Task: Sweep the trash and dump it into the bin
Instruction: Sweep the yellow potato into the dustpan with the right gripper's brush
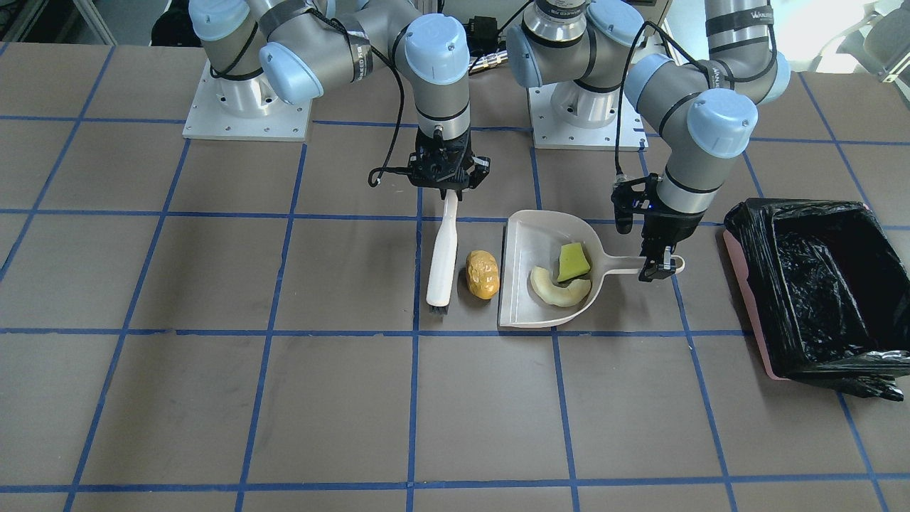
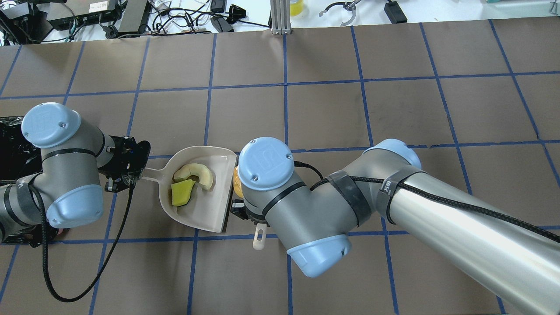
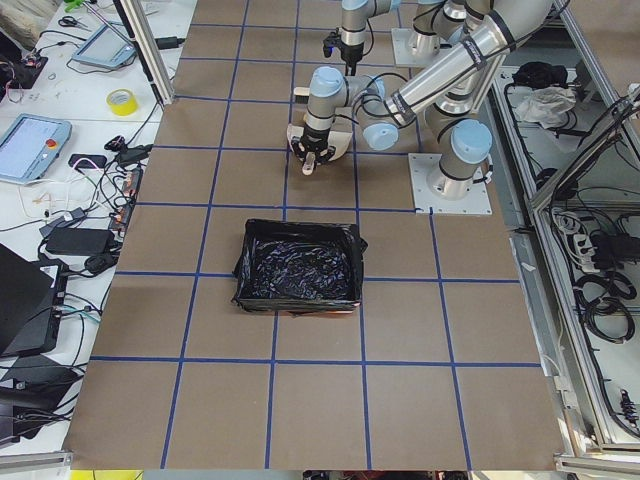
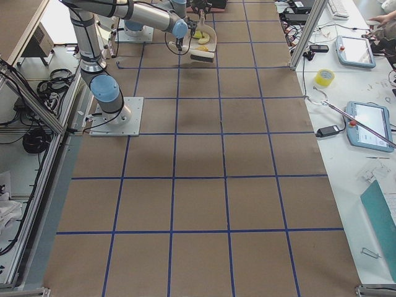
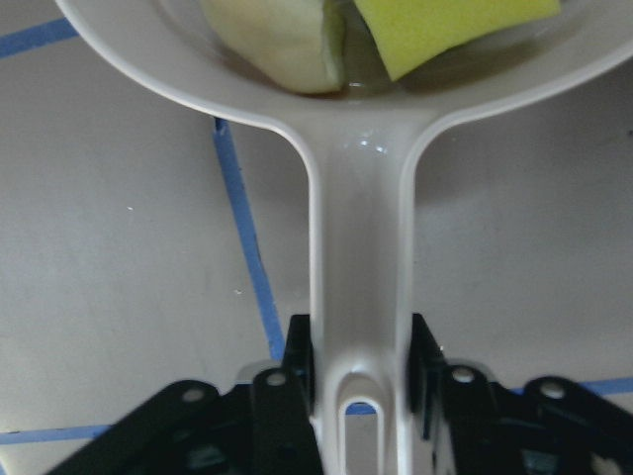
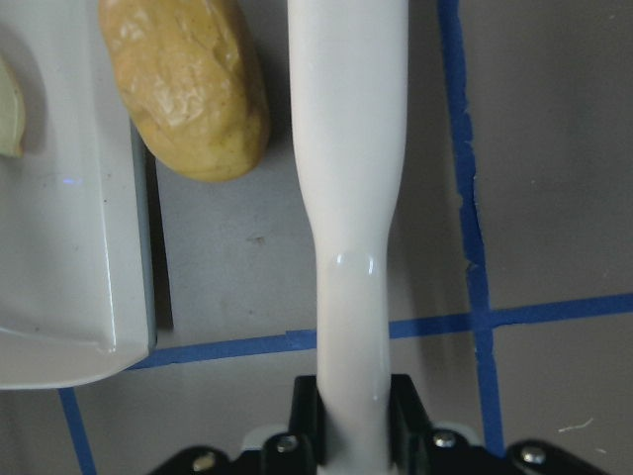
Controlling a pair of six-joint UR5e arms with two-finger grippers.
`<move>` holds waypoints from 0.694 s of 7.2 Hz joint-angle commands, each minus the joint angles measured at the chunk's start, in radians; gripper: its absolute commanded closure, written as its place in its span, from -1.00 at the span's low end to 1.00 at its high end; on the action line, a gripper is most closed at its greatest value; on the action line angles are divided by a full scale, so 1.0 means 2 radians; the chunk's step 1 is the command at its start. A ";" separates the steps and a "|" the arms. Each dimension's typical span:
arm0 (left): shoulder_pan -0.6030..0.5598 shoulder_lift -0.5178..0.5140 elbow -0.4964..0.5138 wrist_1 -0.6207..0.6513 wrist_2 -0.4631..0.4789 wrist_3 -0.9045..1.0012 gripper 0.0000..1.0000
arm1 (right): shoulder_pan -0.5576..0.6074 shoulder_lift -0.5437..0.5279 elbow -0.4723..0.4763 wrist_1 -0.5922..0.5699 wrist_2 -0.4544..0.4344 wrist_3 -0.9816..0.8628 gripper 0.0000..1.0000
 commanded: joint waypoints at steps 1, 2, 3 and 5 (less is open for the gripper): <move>-0.001 -0.005 -0.001 0.002 0.004 -0.011 1.00 | 0.030 0.026 0.000 -0.042 0.004 0.031 1.00; -0.002 -0.006 0.000 0.002 0.004 -0.014 1.00 | 0.041 0.039 0.000 -0.066 0.004 0.048 1.00; -0.002 -0.006 0.000 0.002 0.004 -0.021 1.00 | 0.052 0.053 -0.004 -0.088 0.004 0.069 1.00; -0.003 -0.006 0.000 0.002 0.001 -0.022 1.00 | 0.079 0.074 -0.033 -0.099 0.006 0.129 1.00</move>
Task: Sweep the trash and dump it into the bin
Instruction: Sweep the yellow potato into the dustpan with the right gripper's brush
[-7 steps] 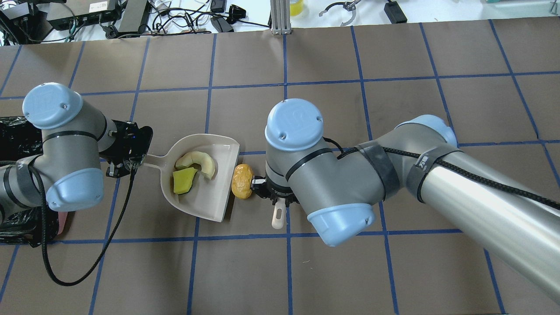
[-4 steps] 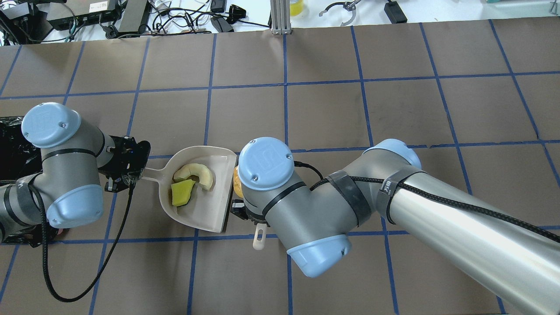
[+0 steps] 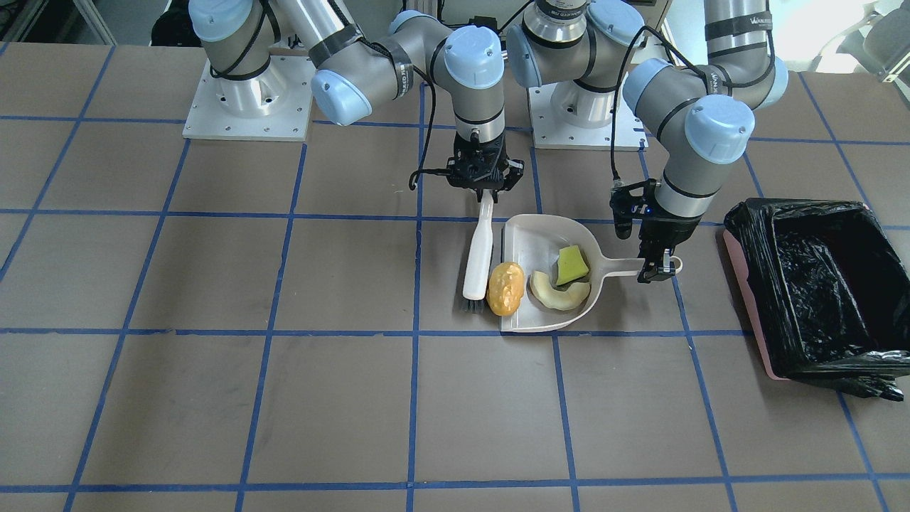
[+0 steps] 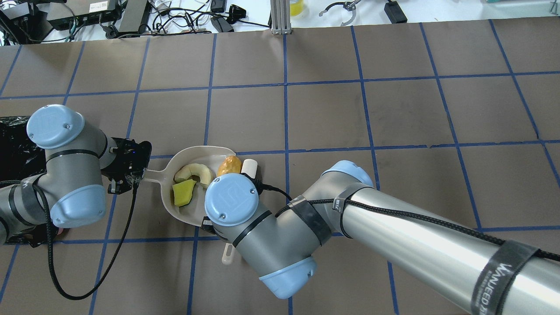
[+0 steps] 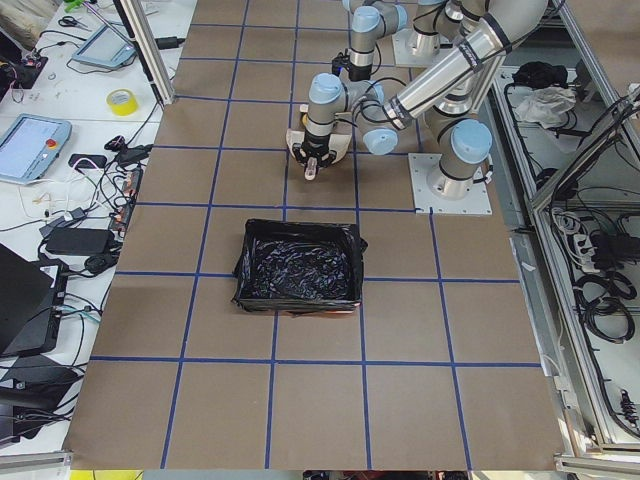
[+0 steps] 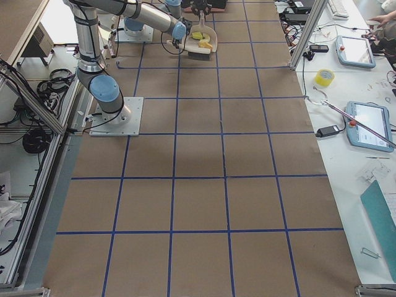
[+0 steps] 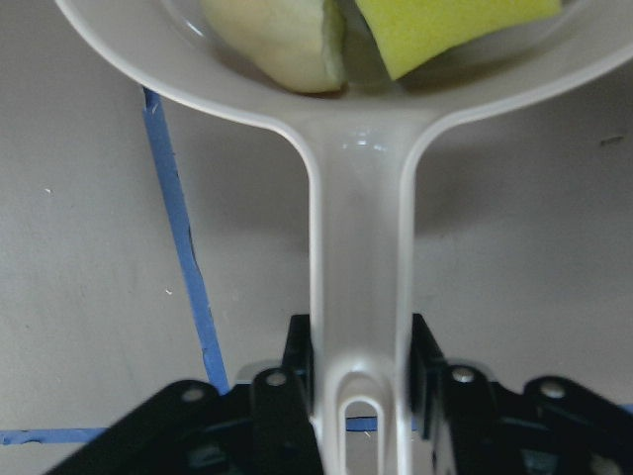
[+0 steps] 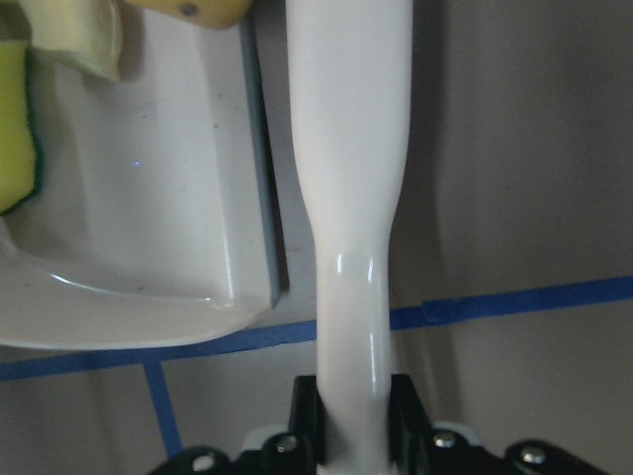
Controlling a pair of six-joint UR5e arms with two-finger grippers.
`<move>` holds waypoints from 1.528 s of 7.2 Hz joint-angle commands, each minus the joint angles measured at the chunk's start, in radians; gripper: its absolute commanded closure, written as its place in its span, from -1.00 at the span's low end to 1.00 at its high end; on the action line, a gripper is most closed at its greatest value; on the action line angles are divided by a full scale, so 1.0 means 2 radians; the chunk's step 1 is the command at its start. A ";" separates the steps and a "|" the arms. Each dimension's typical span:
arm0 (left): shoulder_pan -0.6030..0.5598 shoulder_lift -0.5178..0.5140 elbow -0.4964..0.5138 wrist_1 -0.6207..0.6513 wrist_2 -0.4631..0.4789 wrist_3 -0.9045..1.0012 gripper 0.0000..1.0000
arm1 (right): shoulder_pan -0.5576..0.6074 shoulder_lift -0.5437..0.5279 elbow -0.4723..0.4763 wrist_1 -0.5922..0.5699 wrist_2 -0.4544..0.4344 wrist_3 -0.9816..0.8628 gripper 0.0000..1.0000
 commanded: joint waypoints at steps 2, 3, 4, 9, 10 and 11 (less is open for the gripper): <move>0.000 0.000 0.007 0.010 -0.003 -0.009 1.00 | 0.033 0.035 -0.065 0.000 0.003 0.083 1.00; 0.000 0.000 0.016 0.009 -0.001 -0.011 1.00 | 0.042 0.042 -0.081 0.000 0.004 0.097 1.00; 0.000 -0.001 0.020 0.008 0.000 -0.011 1.00 | 0.042 0.040 -0.085 0.005 0.004 0.092 1.00; 0.000 -0.009 0.021 0.012 -0.009 -0.009 1.00 | -0.040 -0.030 -0.079 0.143 -0.018 -0.074 1.00; 0.006 -0.005 0.024 0.011 -0.034 -0.011 1.00 | -0.050 -0.030 -0.079 0.145 -0.034 -0.093 1.00; 0.017 0.001 0.035 0.002 -0.050 -0.012 1.00 | -0.066 -0.030 -0.079 0.165 -0.060 -0.147 1.00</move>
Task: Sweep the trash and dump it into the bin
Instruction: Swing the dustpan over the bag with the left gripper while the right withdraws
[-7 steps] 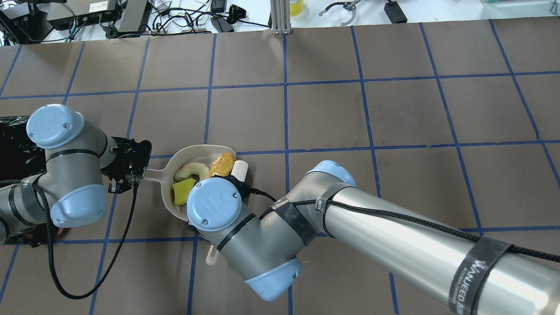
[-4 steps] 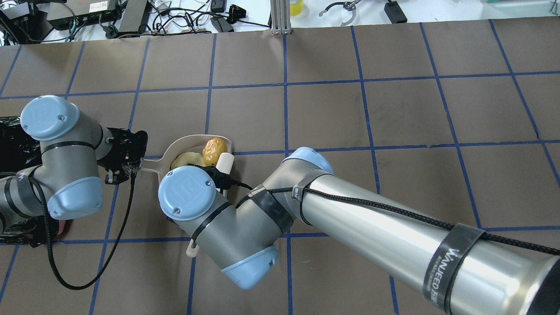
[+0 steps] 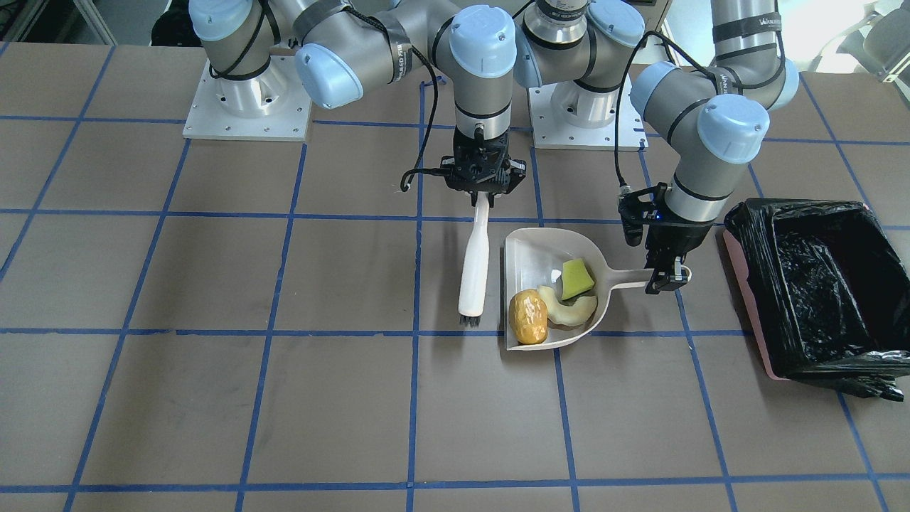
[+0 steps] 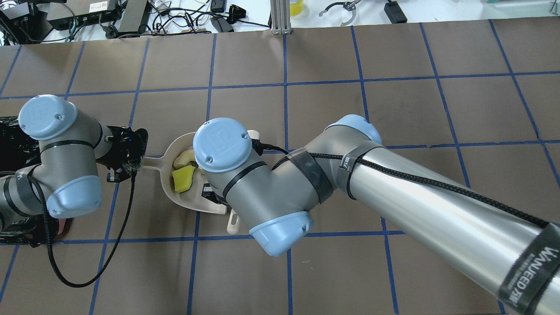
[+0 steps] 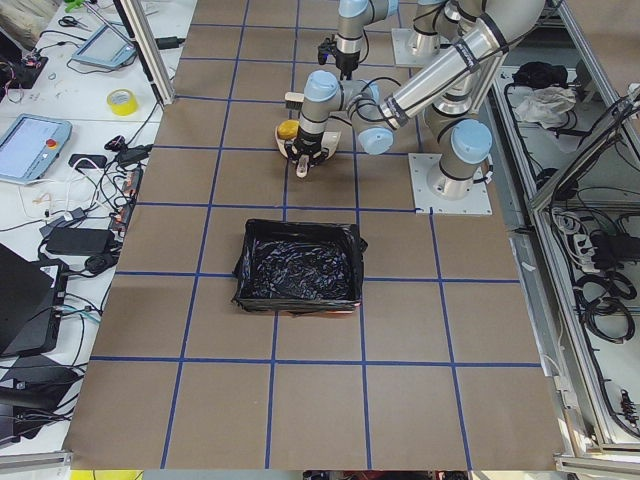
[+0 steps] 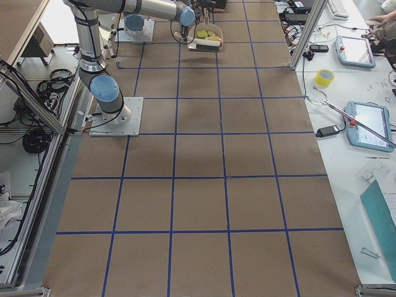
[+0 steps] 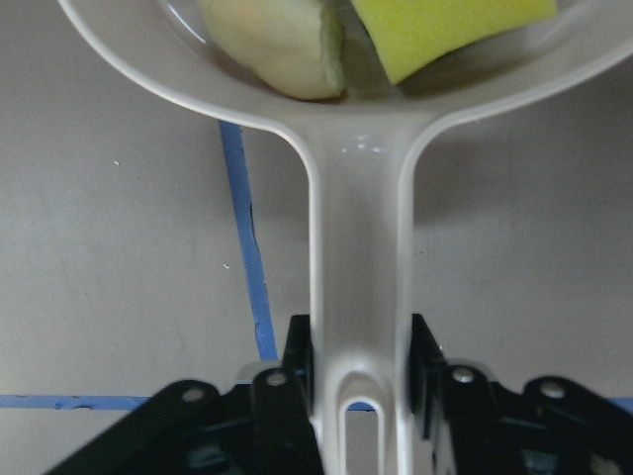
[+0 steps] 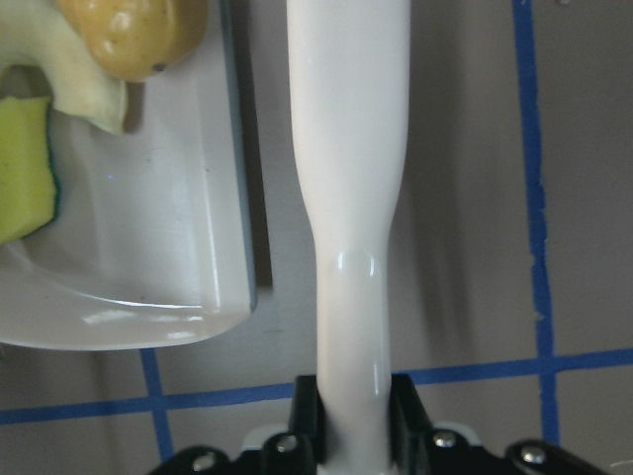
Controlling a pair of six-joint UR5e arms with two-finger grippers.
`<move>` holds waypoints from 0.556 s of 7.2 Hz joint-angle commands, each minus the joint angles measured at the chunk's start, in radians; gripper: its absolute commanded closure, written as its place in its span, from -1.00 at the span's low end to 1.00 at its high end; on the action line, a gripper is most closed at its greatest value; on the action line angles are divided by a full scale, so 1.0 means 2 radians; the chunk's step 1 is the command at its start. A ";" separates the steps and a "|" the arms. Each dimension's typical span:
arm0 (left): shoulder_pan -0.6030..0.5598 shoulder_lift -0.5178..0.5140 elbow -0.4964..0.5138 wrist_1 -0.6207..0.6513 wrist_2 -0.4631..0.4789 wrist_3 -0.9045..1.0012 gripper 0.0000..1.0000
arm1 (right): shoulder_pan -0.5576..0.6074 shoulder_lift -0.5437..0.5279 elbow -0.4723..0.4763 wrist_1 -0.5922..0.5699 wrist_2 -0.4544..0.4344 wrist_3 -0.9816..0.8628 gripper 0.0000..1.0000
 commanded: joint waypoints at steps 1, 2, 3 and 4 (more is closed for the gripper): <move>0.031 0.011 0.021 -0.025 -0.044 0.000 1.00 | -0.050 -0.013 0.000 0.026 -0.026 -0.088 1.00; 0.057 0.012 0.039 -0.055 -0.076 0.002 1.00 | -0.085 -0.025 0.000 0.040 -0.028 -0.139 1.00; 0.090 0.011 0.081 -0.119 -0.106 0.010 1.00 | -0.133 -0.036 0.000 0.059 -0.029 -0.208 1.00; 0.128 0.011 0.132 -0.216 -0.131 0.020 1.00 | -0.192 -0.040 -0.001 0.059 -0.028 -0.278 1.00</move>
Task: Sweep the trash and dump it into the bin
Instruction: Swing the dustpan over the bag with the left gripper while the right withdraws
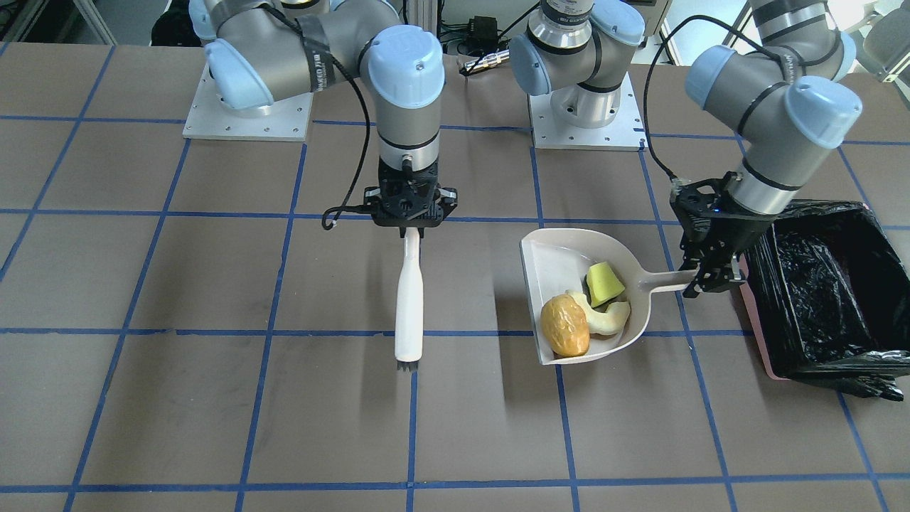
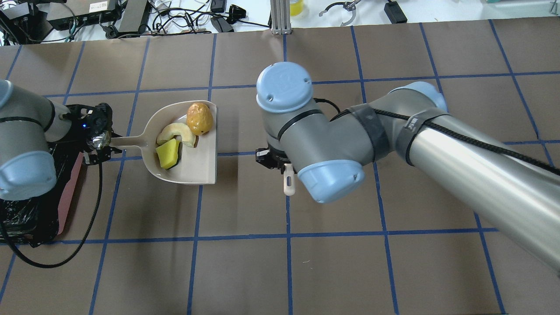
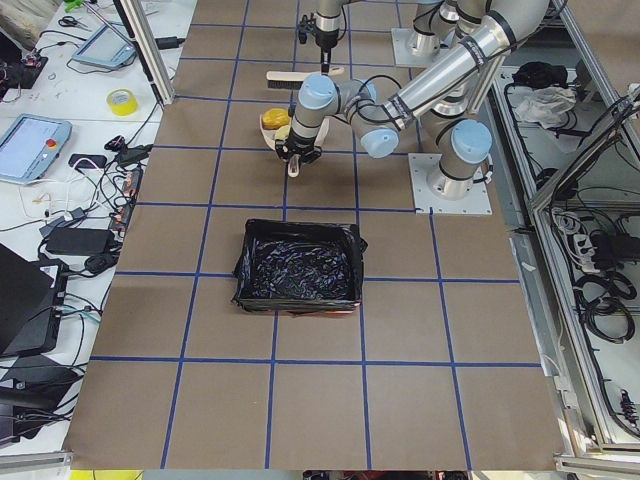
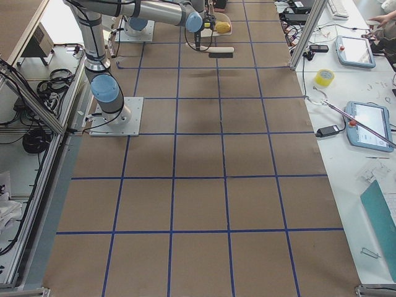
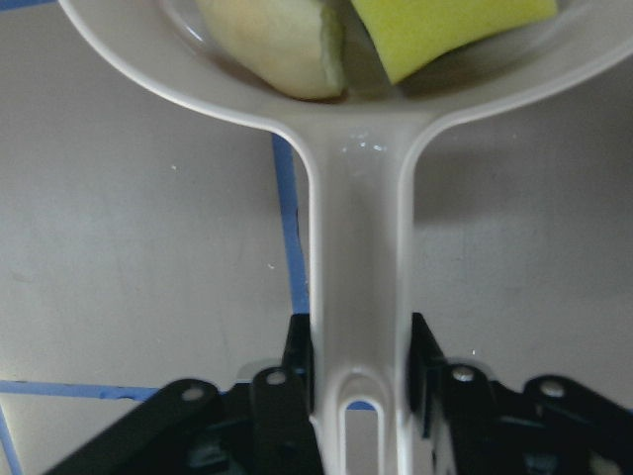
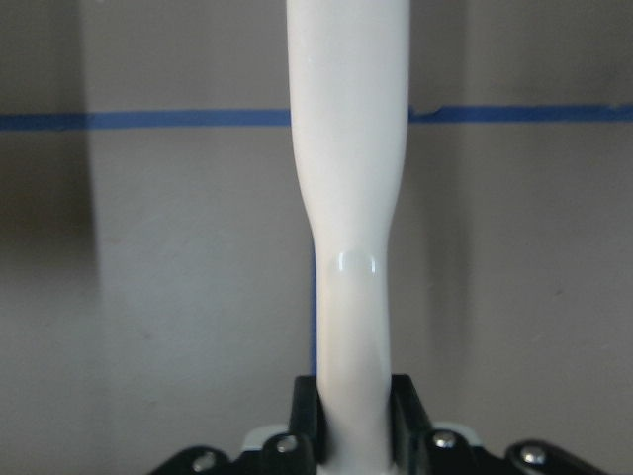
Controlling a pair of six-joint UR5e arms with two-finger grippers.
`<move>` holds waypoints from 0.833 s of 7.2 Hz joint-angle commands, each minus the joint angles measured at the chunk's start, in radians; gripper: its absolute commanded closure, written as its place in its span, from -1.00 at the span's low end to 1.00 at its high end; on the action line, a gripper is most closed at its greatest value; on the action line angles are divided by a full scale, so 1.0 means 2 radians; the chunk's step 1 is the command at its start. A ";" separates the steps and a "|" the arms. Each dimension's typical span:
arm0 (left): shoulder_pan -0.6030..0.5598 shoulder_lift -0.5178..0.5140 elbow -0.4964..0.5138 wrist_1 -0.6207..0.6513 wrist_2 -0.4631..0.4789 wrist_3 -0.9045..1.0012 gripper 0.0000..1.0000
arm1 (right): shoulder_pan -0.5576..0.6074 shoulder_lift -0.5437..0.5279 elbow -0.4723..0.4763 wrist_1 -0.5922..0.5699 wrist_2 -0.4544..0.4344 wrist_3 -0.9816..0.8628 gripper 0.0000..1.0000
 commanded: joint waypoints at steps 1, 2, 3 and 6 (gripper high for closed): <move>0.080 0.000 0.100 -0.176 -0.038 0.052 1.00 | -0.123 -0.016 -0.001 0.004 0.000 -0.134 1.00; 0.119 -0.002 0.126 -0.210 -0.037 0.089 1.00 | -0.182 -0.017 -0.001 -0.001 -0.001 -0.202 1.00; 0.155 -0.001 0.139 -0.222 -0.037 0.099 1.00 | -0.248 -0.015 0.001 0.000 0.000 -0.257 1.00; 0.263 -0.035 0.211 -0.229 -0.006 0.184 1.00 | -0.378 0.010 0.002 -0.018 -0.010 -0.377 1.00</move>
